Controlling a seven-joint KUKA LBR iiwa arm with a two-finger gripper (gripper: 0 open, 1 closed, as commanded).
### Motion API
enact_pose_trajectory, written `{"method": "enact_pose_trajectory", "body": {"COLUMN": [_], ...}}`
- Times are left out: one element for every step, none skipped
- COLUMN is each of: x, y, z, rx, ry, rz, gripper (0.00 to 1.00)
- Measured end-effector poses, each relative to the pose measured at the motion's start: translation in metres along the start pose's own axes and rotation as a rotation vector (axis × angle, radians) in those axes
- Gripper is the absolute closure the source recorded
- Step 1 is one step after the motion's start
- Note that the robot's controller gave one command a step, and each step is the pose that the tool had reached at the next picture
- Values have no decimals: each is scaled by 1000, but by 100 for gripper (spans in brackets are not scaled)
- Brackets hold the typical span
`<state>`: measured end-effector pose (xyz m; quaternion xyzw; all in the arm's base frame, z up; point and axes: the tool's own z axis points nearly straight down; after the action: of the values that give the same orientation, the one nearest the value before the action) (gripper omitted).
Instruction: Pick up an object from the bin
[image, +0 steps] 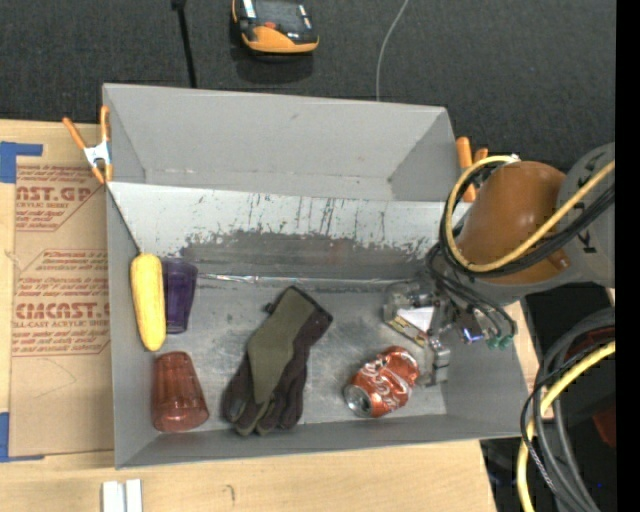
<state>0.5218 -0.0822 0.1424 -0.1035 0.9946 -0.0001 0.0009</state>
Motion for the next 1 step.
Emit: {"method": "enact_pose_trajectory", "body": {"x": [7], "y": [18], "z": [69], "rx": [0], "ry": [-2], "rz": [-7], "gripper": [0]}}
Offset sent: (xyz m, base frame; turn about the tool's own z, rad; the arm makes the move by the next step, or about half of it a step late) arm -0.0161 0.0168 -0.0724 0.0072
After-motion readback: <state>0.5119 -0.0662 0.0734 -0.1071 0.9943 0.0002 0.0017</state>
